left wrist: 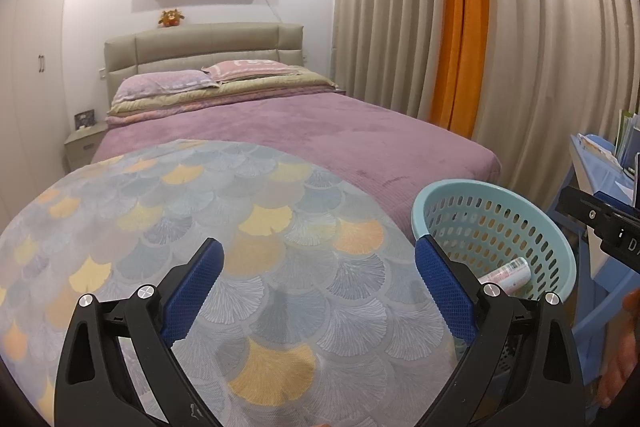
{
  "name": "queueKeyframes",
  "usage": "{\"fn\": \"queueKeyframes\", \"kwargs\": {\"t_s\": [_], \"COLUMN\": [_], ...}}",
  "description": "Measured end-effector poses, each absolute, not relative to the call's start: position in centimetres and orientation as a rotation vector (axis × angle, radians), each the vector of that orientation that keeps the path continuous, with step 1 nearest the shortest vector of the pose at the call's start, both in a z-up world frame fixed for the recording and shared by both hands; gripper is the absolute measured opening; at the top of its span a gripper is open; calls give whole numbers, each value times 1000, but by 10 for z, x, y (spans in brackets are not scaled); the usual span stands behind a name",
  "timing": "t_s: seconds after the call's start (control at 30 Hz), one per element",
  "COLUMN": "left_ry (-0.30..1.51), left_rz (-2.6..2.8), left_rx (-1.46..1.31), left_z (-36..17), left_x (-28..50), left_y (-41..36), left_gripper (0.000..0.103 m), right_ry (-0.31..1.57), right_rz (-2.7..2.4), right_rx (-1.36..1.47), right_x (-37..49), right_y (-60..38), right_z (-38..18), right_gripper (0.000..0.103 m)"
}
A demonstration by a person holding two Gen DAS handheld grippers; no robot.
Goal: Collect trash
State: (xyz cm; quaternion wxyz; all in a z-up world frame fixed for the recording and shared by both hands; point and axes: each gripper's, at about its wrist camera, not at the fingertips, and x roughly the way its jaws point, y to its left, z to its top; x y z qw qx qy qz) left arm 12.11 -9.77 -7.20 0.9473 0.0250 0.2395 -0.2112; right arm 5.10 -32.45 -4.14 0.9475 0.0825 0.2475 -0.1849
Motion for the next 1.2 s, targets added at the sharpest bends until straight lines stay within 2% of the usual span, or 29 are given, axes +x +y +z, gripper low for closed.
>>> {"fn": "queueKeyframes", "kwargs": {"t_s": [0.7,1.2], "left_ry": [476,455], "left_rz": [-422,-332], "left_rx": [42,48], "left_z": [-68,-34], "left_x": [120,106], "left_y": [-98,-81], "left_gripper": [94,94], "right_ry": [510,492], "right_rz": [-376,-389], "right_rx": [158,133], "right_x": [53,49], "right_y": [-321,-312], "right_z": [-44,-25], "right_gripper": [74,74]}}
